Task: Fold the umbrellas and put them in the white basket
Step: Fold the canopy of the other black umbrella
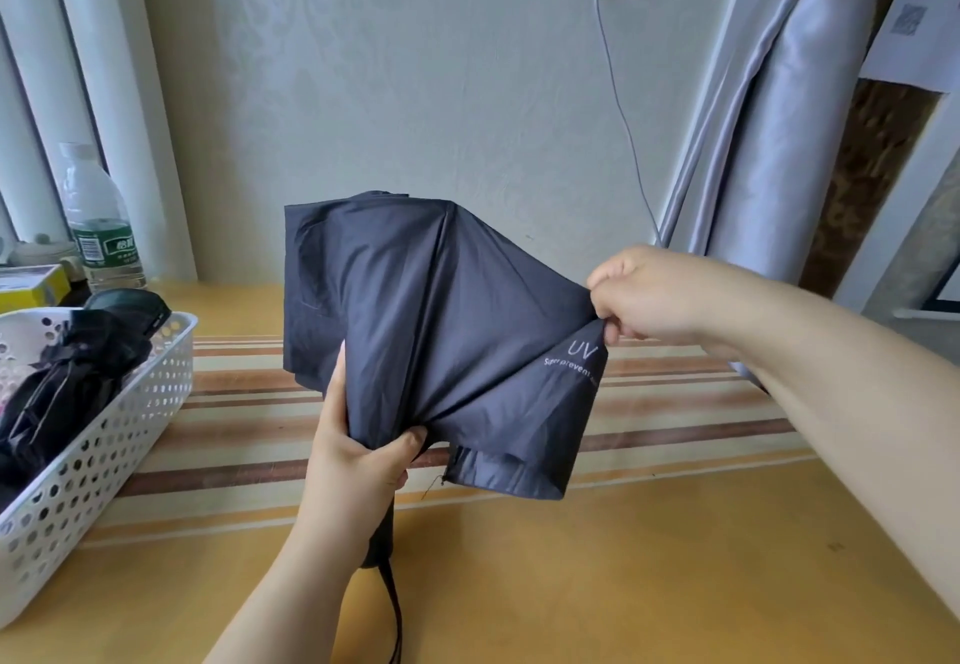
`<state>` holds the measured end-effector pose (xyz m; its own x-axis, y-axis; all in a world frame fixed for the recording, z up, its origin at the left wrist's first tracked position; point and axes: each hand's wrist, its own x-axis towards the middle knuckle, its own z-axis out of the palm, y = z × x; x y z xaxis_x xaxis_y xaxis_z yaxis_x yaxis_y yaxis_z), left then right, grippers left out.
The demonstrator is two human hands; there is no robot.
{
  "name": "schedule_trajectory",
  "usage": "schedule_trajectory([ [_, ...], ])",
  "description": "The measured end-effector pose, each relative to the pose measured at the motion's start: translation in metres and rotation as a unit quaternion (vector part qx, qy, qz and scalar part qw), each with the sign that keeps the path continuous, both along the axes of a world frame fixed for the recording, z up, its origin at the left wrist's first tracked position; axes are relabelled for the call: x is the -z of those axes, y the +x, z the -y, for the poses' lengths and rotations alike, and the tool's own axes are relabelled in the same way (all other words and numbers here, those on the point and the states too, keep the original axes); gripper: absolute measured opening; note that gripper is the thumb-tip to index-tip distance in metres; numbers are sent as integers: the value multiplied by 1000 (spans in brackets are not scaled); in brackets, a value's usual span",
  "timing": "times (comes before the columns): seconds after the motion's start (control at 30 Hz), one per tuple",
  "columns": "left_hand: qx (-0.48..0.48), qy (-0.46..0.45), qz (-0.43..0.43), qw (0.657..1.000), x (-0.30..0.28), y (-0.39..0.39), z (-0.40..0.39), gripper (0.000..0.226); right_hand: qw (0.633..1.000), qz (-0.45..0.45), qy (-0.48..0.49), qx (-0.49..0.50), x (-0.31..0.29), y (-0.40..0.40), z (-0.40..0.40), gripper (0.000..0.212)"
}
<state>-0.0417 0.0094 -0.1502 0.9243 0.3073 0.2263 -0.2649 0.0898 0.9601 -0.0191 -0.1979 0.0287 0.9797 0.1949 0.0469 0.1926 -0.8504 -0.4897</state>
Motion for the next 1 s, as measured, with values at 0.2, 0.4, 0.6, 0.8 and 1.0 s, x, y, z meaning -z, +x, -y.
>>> schedule_trajectory([
  [0.2, 14, 7, 22, 1000, -8, -6, 4, 88, 980, -92, 173, -29, 10, 0, -8, 31],
  [0.4, 53, 28, 2, 998, -1, -4, 3, 87, 970, -167, 174, -35, -4, 18, -19, 64],
  [0.6, 110, 30, -13, 993, 5, -4, 5, 98, 950, -219, 209, -77, -2, 24, -31, 44],
  [0.8, 125, 3, -38, 991, -2, -7, 7, 114, 881, -122, 449, -85, 20, 29, -30, 22],
  [1.0, 141, -46, -59, 987, -5, -9, 7, 90, 832, -139, 531, -81, 26, 19, -37, 23],
])
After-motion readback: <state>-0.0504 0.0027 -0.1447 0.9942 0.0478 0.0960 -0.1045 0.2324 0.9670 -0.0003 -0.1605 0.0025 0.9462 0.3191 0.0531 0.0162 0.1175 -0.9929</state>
